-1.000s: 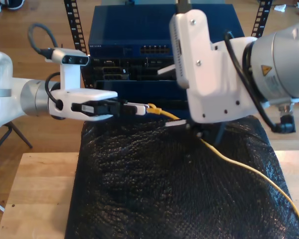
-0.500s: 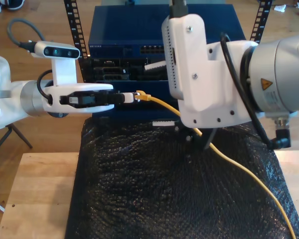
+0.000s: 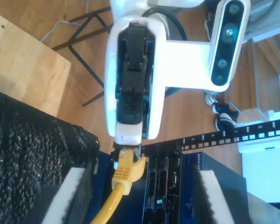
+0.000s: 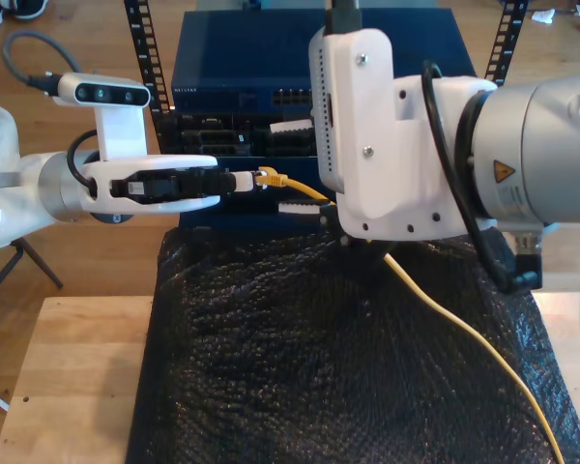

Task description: Grab the cable and plug it in

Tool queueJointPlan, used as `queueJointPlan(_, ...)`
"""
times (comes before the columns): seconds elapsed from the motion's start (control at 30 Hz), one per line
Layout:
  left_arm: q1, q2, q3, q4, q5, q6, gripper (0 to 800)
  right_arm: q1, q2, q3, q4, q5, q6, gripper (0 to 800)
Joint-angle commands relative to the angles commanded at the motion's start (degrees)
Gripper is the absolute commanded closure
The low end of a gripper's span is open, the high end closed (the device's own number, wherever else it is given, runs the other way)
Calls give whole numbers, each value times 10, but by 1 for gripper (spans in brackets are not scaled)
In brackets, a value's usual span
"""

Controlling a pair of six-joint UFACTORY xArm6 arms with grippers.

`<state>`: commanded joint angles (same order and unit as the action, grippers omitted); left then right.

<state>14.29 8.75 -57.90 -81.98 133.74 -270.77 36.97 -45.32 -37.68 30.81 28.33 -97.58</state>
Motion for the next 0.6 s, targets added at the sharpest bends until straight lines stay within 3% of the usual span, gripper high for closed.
queueJointPlan(0.17,0,0,0,0,1,0,793,4,2,4,0,0,1,347)
queueJointPlan(0.4,0,0,0,0,2,0,793,11,2,7,0,-1,1,508)
queueJointPlan(0.6,0,0,0,0,2,0,793,11,2,10,0,-2,2,521)
